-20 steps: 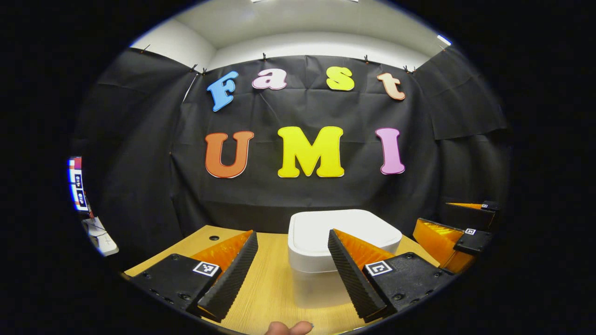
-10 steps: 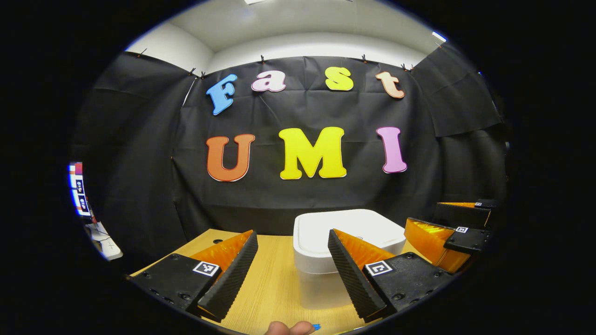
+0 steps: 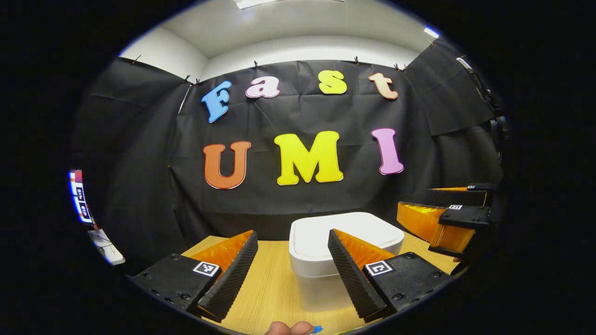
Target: Press the lid of the desktop garbage bin to open it, pick up the crumpled paper on the desktop and throw it into the bin, then pick up the pop can on the desktop and drop it into the bin, and finally close the garbage bin lid.
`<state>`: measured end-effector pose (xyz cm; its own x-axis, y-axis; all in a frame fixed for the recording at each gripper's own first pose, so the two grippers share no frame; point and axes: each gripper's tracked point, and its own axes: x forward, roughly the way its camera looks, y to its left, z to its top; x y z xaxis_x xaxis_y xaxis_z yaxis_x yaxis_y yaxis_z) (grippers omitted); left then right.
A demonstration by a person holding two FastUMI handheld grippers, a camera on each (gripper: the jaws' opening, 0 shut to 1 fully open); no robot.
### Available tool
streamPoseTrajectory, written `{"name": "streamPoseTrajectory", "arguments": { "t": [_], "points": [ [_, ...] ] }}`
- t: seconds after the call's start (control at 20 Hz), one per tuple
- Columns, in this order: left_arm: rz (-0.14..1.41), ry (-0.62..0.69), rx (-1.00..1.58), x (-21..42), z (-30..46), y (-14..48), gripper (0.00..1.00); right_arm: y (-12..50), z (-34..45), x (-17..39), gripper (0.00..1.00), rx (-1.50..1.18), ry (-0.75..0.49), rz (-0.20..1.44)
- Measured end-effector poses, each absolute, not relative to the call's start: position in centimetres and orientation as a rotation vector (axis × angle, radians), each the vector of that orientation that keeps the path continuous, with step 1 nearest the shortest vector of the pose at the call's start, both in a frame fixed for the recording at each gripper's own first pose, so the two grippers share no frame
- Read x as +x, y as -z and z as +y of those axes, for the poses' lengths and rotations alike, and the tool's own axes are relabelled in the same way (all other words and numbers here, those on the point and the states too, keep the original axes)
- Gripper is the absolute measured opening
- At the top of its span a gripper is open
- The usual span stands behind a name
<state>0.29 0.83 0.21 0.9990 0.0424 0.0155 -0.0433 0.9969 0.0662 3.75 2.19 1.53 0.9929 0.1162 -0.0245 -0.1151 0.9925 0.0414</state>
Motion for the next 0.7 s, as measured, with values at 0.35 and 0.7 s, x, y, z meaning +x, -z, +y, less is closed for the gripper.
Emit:
{"name": "streamPoseTrajectory", "arguments": {
  "t": [0.35, 0.7],
  "points": [
    [-0.012, -0.061, 0.056, 0.5, 1.8, -0.5, 0.98, -4.3, 3.1, 5.0, 0.95, 0.060, -0.155, 0.029],
    [-0.016, -0.061, 0.063, 0.4, 2.3, -0.4, 0.98, -1.3, 4.5, 6.2, 0.70, 0.066, -0.161, 0.096]
  ]
}}
